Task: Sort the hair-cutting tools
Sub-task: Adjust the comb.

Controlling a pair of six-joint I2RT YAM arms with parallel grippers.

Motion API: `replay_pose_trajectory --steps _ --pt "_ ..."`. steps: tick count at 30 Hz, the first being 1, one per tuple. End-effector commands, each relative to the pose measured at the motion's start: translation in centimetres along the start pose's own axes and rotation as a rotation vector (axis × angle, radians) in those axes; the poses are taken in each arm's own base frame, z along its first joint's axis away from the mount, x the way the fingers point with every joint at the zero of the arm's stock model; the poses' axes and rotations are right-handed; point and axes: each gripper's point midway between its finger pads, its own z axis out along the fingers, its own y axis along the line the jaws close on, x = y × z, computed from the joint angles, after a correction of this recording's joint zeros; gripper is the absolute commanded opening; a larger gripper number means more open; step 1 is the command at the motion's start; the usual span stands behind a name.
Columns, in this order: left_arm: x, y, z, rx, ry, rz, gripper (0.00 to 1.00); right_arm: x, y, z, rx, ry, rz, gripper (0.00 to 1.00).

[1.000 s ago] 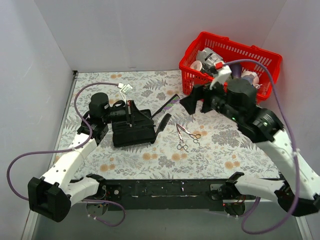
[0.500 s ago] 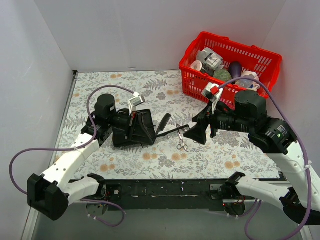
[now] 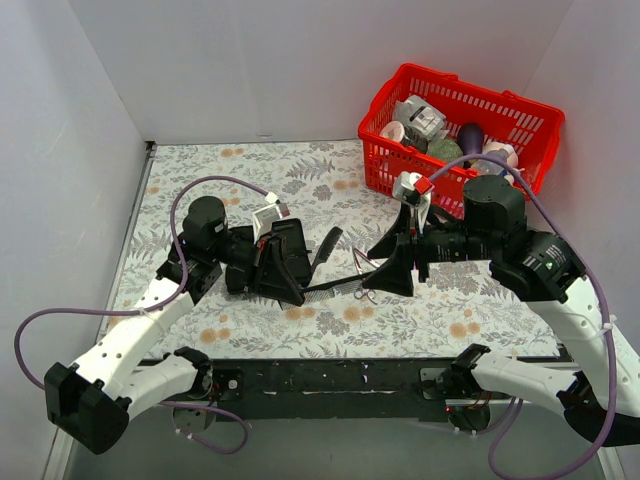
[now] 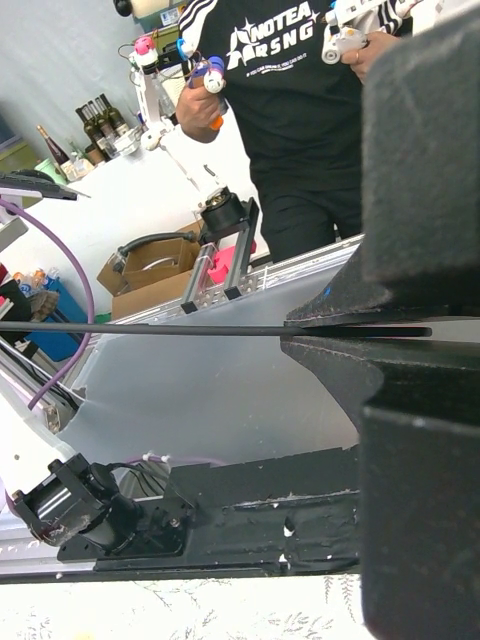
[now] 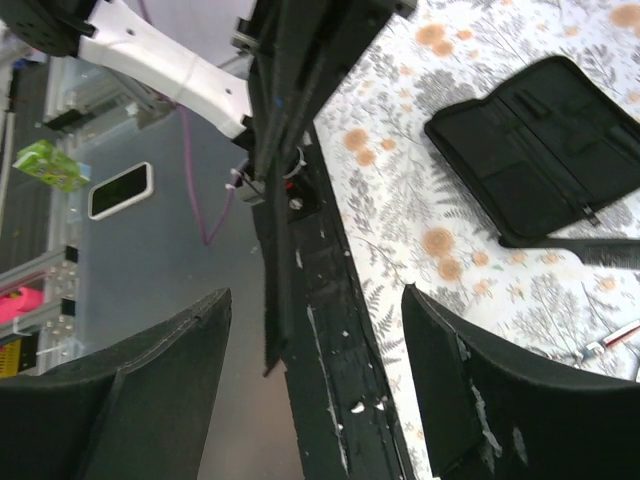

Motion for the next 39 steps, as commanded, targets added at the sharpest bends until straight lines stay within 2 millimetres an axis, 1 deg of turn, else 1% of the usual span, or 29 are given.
replay_pose_trajectory --steps 1,3,5,9,13,16,19,24,29,33,38,39 --pt "1.0 -1.3 -0.2 0.066 0.051 0.045 0.0 -3.0 3.2 -0.5 -0.156 -0.095 -0.053 0.75" --pt "1.0 -1.3 -0.1 0.064 0.05 0.044 0.0 -3.0 3.5 -0.3 -0.183 -0.095 -0.048 0.7" --pt "1.0 -1.3 -0.1 0.063 0.049 0.048 0.0 -2.8 3.9 -0.3 -0.213 -0.084 -0.032 0.69" --pt "0.9 -1.2 -0.1 0.062 0.048 0.048 0.0 -2.2 4.1 -0.1 -0.235 -0.063 -0.013 0.68" --pt "0.6 -1.4 -0.1 0.062 0.048 0.056 0.0 -1.2 3.4 0.2 -0.209 -0.032 0.017 0.68" --pt "0.5 -1.7 -0.2 0.064 0.048 0.065 0.0 -0.6 2.4 0.4 -0.154 -0.018 0.031 0.68" --pt "0.3 -1.7 -0.1 0.057 0.042 0.064 0.0 -0.4 2.3 0.6 -0.155 -0.004 0.047 0.66" --pt "-0.3 -1.2 0.0 0.041 0.03 0.061 0.0 0.2 2.0 0.9 -0.153 0.03 0.069 0.57" --pt "-0.6 -0.9 0.0 0.039 0.028 0.067 0.0 0.6 2.0 1.1 -0.162 0.043 0.084 0.52" --pt "-0.9 -0.7 0.1 0.036 0.026 0.073 0.0 0.4 2.3 1.1 -0.182 0.038 0.091 0.41" --pt "-1.0 -0.6 0.1 0.038 0.028 0.073 0.0 0.4 2.2 1.2 -0.181 0.038 0.094 0.31" --pt "-1.0 -0.5 0.1 0.036 0.027 0.071 0.0 0.3 2.3 1.2 -0.185 0.037 0.098 0.26"
